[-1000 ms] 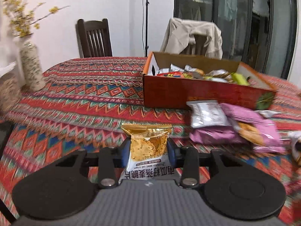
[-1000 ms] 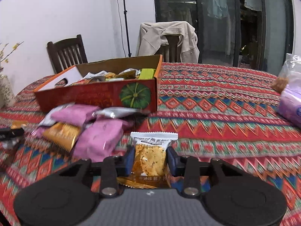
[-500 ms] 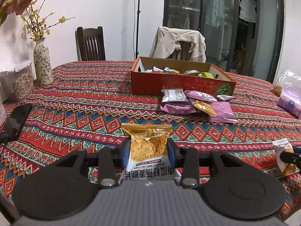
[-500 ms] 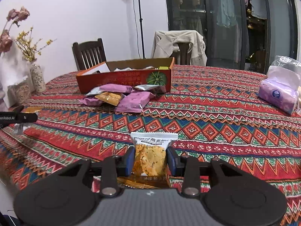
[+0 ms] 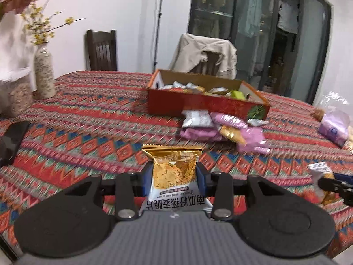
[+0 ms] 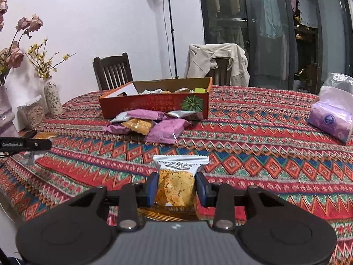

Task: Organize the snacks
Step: 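Carry both gold packets into the orange box and open both grippers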

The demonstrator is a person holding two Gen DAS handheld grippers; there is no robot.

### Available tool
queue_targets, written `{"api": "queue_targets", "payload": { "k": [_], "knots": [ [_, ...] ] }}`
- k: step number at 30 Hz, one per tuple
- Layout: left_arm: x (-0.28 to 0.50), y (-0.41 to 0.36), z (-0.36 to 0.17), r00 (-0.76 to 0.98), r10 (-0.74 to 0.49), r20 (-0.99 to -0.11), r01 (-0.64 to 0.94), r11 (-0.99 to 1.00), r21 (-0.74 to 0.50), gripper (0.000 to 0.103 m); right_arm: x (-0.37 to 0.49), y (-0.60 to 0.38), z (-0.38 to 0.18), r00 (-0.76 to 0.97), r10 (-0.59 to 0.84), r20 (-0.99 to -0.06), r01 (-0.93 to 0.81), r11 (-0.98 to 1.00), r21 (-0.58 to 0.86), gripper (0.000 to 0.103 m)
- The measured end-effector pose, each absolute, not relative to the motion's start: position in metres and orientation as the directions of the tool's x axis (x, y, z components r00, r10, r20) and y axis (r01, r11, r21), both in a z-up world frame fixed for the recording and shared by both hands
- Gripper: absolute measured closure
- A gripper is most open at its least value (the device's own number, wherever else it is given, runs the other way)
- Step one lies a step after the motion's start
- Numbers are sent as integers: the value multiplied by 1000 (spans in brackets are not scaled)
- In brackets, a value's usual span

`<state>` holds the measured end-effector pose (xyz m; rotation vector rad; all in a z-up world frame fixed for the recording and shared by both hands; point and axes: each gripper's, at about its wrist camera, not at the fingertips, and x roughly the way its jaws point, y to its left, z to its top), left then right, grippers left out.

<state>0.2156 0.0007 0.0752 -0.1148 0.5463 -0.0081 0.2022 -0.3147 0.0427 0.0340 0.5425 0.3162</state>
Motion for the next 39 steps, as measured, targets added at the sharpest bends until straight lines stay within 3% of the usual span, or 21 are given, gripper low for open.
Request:
{"api": "queue_targets", "payload": {
  "k": [9,17,27,32,38,39],
  "knots": [
    [327,2,128,895,-151,-420,103,986,-135,63,285,-297,96,824,383,-419,-399,916,53,67],
    [448,-6,129,847,-220,-485,149,972,-181,62,423,-253,114,760,473,-447,-483,870,100,67],
    [533,-5,83,756,-273,-594,141,955,-260,62,551,-203,62,614,530,-584,-487,837,247,70],
    [553,-8,65,724,-258,-640,105,958,-268,62,570,-189,36,620,441,-649,-448,878,168,71],
    [556,-17,56,716,-225,-660,96,969,-226,50,563,-192,35,670,383,-636,-412,904,109,67],
    [553,-16,58,722,-223,-655,95,969,-226,44,562,-195,39,672,386,-632,-407,905,121,58]
  ]
}}
